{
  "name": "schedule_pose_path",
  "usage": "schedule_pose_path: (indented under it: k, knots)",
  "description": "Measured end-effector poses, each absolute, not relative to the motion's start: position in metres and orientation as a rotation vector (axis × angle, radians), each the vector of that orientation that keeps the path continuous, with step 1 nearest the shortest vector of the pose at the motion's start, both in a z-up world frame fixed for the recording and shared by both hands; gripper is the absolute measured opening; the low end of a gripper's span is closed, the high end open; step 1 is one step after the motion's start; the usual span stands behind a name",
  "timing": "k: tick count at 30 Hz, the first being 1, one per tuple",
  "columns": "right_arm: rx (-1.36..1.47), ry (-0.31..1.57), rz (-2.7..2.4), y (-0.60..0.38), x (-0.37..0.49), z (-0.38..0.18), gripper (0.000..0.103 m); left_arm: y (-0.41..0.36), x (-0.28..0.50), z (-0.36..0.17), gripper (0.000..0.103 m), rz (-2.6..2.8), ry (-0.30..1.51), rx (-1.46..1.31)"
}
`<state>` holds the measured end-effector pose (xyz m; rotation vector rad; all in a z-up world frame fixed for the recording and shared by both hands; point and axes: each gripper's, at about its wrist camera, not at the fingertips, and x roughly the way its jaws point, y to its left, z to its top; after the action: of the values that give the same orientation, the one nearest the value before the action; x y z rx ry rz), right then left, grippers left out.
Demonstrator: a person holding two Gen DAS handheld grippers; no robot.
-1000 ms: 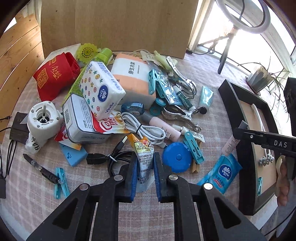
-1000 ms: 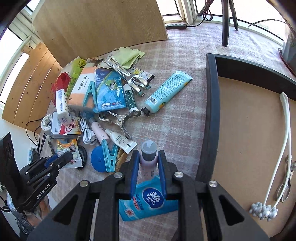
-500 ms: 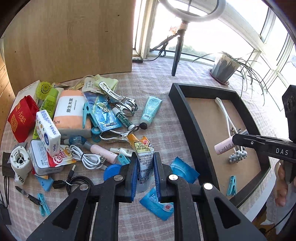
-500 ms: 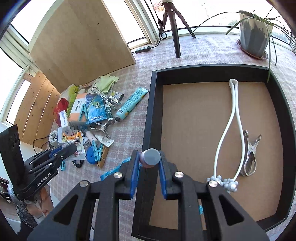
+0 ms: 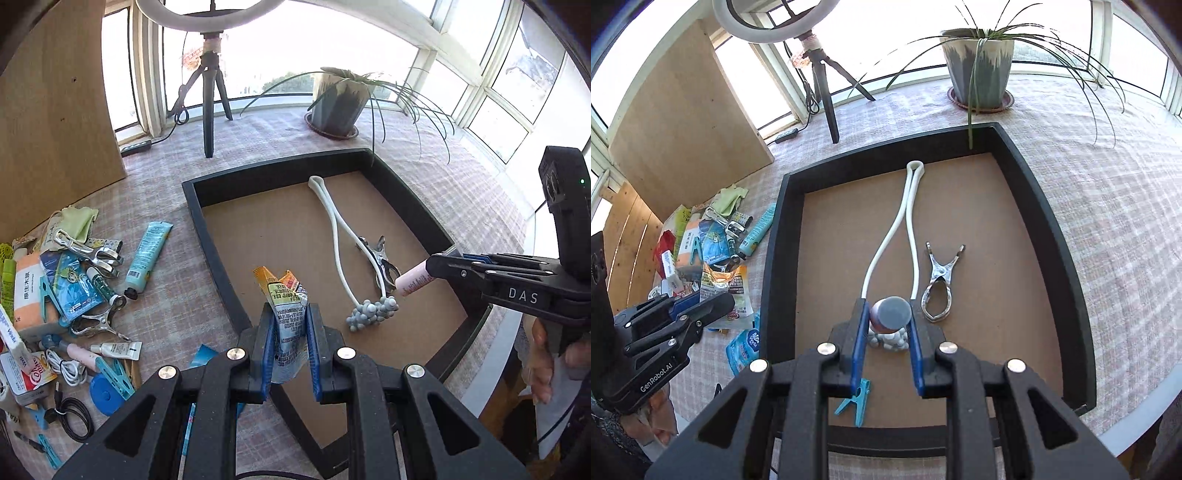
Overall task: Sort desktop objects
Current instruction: 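Lower the bottle and sachet into the tray and open both grippers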
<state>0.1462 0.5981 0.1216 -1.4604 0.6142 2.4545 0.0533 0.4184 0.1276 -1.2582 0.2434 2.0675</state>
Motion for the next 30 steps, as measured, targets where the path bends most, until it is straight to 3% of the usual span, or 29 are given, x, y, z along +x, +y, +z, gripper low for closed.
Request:
schedule_pose_path:
  k: [6,9,15,30]
  knots:
    - [-1.468,0.619,2.392,0.612,0.155,0.119,0.024,0.448,0.068,0.127,0.019,1.988,0.279,-1.256]
    - [-1.46,0.597,2.389,0.609,0.156,0.122,0.045,0.449,0.072,0.128,0.07,1.991,0.301,-1.243]
    - [-1.474,0.564,2.463,0.591,0.142,0.131,0.046,0.421,0.058,0.128,0.06,2.077,0.272,-1.266]
    - [-1.676,0.391,2.723,0.487,0.074,0.134,0.046,0.267,0.007,0.093,0.051,2.311,0.075,-1.502]
